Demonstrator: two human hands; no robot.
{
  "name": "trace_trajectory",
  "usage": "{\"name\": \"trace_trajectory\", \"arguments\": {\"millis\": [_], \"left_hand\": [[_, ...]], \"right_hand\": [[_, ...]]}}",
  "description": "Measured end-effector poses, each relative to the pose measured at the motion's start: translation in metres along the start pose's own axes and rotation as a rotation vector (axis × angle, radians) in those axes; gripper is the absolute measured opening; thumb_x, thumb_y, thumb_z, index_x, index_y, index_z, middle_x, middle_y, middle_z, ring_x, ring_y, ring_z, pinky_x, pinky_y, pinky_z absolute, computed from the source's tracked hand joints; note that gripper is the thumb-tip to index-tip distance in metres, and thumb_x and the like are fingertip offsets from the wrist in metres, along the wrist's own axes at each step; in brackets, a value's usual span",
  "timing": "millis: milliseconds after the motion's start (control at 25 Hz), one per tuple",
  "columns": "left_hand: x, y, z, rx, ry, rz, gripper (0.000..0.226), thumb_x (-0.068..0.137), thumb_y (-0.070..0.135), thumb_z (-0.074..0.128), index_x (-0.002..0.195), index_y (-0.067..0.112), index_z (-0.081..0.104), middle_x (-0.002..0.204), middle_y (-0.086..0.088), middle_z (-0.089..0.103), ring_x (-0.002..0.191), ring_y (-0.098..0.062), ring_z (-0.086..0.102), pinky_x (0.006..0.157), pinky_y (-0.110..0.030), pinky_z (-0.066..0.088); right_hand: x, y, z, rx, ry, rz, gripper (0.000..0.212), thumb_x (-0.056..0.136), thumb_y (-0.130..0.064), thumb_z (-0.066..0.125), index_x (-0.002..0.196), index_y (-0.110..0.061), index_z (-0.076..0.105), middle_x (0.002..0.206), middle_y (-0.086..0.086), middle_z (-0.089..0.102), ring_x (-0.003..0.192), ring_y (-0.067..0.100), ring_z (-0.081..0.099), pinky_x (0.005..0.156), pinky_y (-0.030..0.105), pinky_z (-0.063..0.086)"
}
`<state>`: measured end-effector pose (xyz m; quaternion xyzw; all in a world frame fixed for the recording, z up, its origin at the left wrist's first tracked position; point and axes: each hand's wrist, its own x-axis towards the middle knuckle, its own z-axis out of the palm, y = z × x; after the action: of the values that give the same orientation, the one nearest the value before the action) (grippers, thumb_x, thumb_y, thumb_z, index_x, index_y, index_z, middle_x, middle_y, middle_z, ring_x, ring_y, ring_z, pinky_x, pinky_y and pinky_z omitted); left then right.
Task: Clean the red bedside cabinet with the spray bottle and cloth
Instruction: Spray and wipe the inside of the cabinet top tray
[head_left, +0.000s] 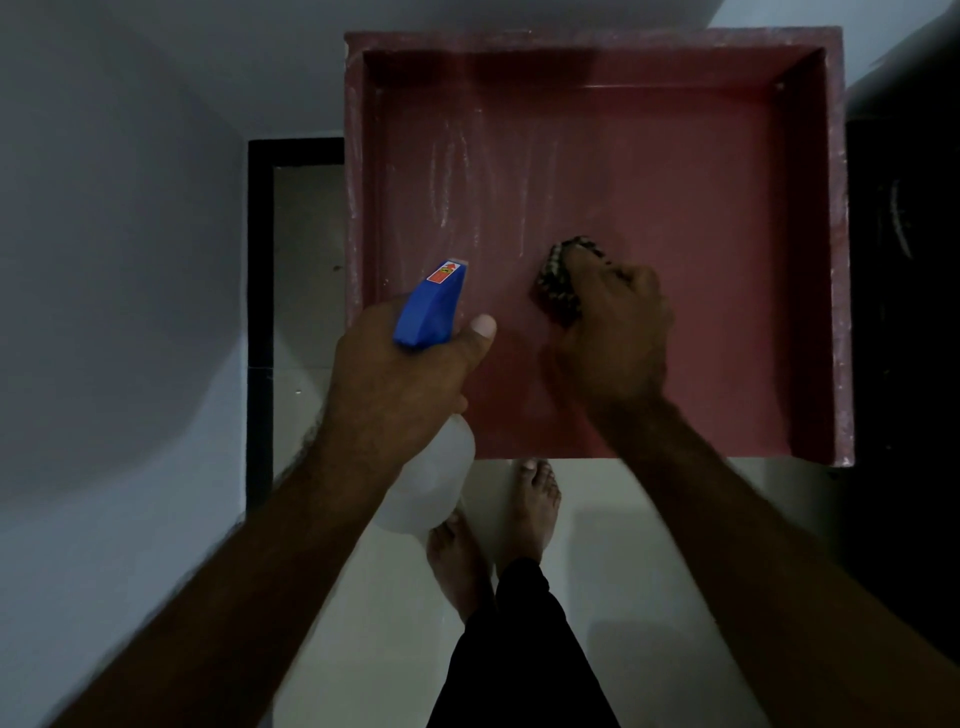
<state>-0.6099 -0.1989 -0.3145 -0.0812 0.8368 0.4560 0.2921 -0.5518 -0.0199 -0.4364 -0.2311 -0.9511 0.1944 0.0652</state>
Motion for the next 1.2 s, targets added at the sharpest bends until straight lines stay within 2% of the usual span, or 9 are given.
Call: {"name": "trace_trajectory", "arguments": {"millis": [120,240,320,480,640,720,880,1080,1200], "left_hand": [[0.003,0.003,0.001,0.011,-0.007,-0.006,0.037,0.087,0.036,0.073,0.093,0.001,0.061,0.080,-0.025,0.068,0.048,-0.008,0.063,0.043,-0.007,0.043],[0.006,0.006,0.003,0.008,-0.014,-0.005,0.030,0.087,0.038,0.073,0.089,0.010,0.062,0.075,-0.015,0.068,0.048,-0.004,0.063,0.045,-0.007,0.043],[0.008,0.008,0.003,0.017,-0.018,0.000,0.028,0.087,0.038,0.072,0.089,0.013,0.061,0.073,-0.012,0.067,0.048,-0.003,0.062,0.045,-0.006,0.043],[0.013,0.008,0.003,0.025,-0.017,0.008,0.036,0.087,0.035,0.074,0.094,0.001,0.061,0.080,-0.026,0.066,0.050,-0.011,0.063,0.044,-0.007,0.043],[0.017,0.005,0.005,0.048,-0.037,0.008,0.043,0.087,0.037,0.074,0.095,-0.003,0.059,0.078,-0.028,0.065,0.053,-0.017,0.066,0.046,-0.011,0.048],[0.018,0.004,0.005,0.065,-0.039,-0.008,0.043,0.087,0.038,0.074,0.094,-0.002,0.059,0.078,-0.027,0.066,0.050,-0.013,0.064,0.045,-0.010,0.047],[0.017,0.002,0.004,0.051,-0.044,-0.047,0.040,0.086,0.038,0.075,0.096,0.002,0.059,0.084,-0.027,0.066,0.058,-0.022,0.068,0.045,-0.012,0.048],[0.017,0.003,0.002,0.022,-0.008,-0.021,0.040,0.085,0.038,0.075,0.095,0.003,0.060,0.081,-0.025,0.067,0.054,-0.017,0.067,0.047,-0.014,0.050],[0.019,0.004,0.000,-0.008,0.016,-0.008,0.041,0.086,0.037,0.075,0.094,0.000,0.059,0.083,-0.027,0.067,0.055,-0.017,0.066,0.046,-0.010,0.047]], "right_hand": [[-0.015,-0.014,0.015,0.015,-0.062,-0.148,0.064,0.078,-0.010,0.068,0.142,-0.018,0.062,0.137,0.002,0.068,0.120,0.038,0.056,0.091,0.053,0.048],[-0.026,-0.020,0.021,0.032,-0.201,-0.383,0.060,0.086,-0.031,0.075,0.143,-0.023,0.061,0.144,-0.002,0.064,0.127,0.036,0.055,0.095,0.051,0.046],[-0.021,-0.015,0.018,0.049,-0.221,-0.452,0.054,0.090,-0.033,0.064,0.144,-0.022,0.061,0.143,-0.001,0.065,0.127,0.034,0.055,0.097,0.050,0.045],[0.000,0.002,0.012,0.028,-0.077,-0.248,0.070,0.074,-0.006,0.073,0.142,-0.016,0.063,0.136,0.005,0.068,0.116,0.038,0.058,0.090,0.051,0.051],[0.021,0.021,0.005,0.070,0.015,-0.057,0.068,0.078,-0.005,0.052,0.144,-0.015,0.060,0.123,0.009,0.072,0.109,0.038,0.054,0.085,0.050,0.051],[0.027,0.027,0.004,0.104,0.042,-0.003,0.067,0.079,-0.002,0.053,0.145,-0.014,0.060,0.119,0.010,0.072,0.106,0.037,0.054,0.087,0.046,0.049],[0.036,0.035,0.001,0.118,0.093,0.075,0.070,0.077,0.000,0.055,0.146,-0.014,0.059,0.116,0.010,0.073,0.104,0.036,0.058,0.088,0.026,0.035],[0.040,0.039,-0.001,0.234,0.111,0.156,0.076,0.074,0.008,0.053,0.147,-0.012,0.059,0.127,0.005,0.071,0.110,0.027,0.056,0.089,-0.001,0.023],[0.042,0.043,0.003,0.228,0.103,0.138,0.075,0.074,0.008,0.057,0.146,-0.012,0.060,0.127,0.003,0.072,0.110,0.033,0.062,0.094,-0.004,0.019]]}}
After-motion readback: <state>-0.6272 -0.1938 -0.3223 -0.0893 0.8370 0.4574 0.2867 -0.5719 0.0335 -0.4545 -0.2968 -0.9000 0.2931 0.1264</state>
